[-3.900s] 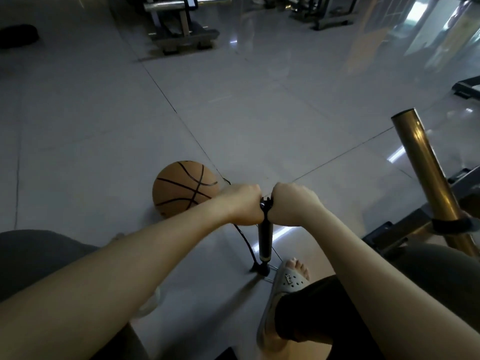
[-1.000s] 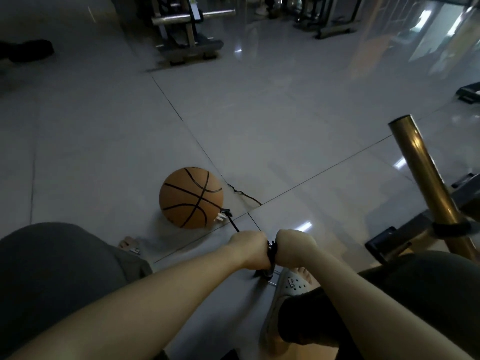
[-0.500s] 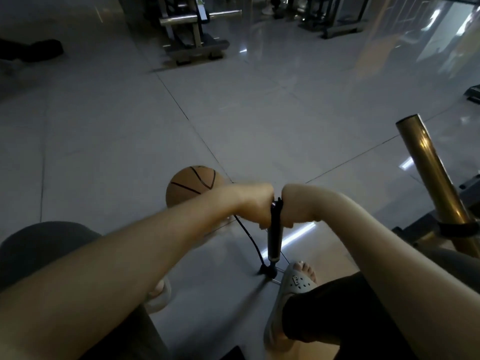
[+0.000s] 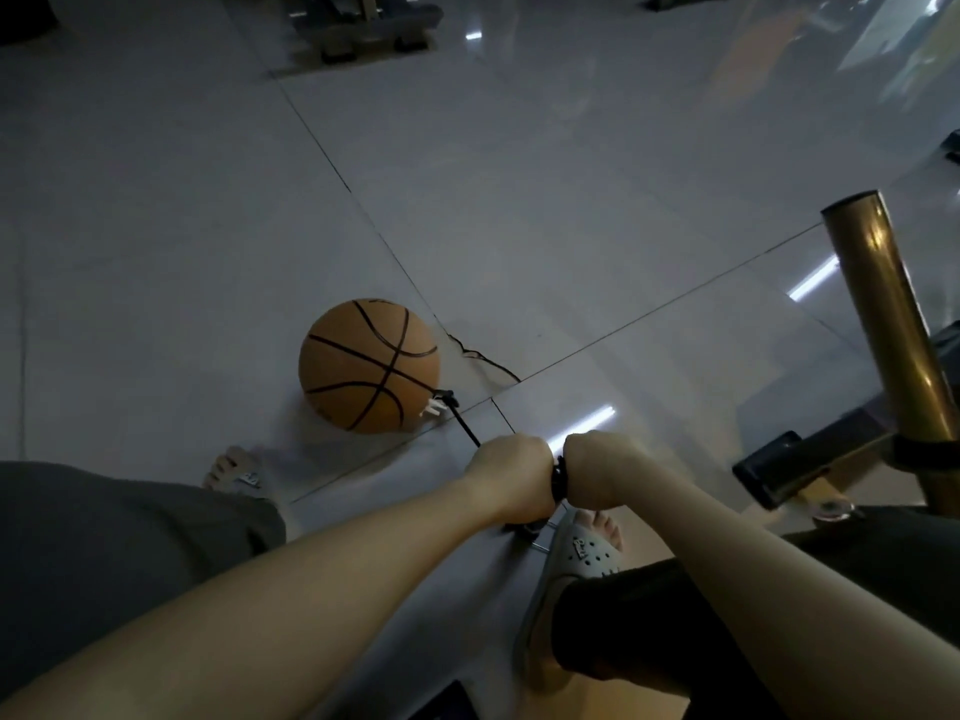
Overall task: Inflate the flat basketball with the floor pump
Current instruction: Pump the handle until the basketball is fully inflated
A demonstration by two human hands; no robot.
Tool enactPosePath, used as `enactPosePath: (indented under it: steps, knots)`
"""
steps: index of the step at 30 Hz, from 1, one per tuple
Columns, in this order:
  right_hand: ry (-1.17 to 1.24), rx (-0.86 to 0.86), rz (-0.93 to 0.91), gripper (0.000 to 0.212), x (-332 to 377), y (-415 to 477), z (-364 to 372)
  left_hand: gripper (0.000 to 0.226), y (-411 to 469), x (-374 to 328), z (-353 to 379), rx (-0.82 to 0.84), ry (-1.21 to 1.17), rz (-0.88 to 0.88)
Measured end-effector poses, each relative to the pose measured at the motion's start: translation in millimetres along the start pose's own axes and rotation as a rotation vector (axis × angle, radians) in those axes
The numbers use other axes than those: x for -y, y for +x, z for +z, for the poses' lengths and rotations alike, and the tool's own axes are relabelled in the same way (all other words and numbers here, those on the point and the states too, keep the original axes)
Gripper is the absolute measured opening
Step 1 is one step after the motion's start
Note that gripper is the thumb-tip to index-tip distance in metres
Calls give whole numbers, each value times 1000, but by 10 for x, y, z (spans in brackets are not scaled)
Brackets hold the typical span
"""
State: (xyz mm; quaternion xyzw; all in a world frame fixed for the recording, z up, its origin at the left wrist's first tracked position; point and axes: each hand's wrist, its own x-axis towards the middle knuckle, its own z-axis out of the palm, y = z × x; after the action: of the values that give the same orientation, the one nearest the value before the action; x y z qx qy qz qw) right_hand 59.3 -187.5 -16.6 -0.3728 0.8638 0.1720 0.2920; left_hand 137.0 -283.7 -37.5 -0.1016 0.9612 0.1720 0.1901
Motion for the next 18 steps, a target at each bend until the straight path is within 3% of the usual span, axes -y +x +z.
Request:
enactPosePath:
  steps: [5,9,13,18]
  knots:
    - [33,-40,-9,24,94,-206,-37,16,-225,-26,-116,18,22,-21]
    - [143,42,-47,15,150,-399,-171,23,-362,-37,-322,154,25,3]
    - [179,-11,-71,23,111,-732,-683,18,-532,-107,-968,202,1,73]
    - [316,-102,-79,17,-75,-1072,-1463,18,-623,-205,-1883,150,-40,88]
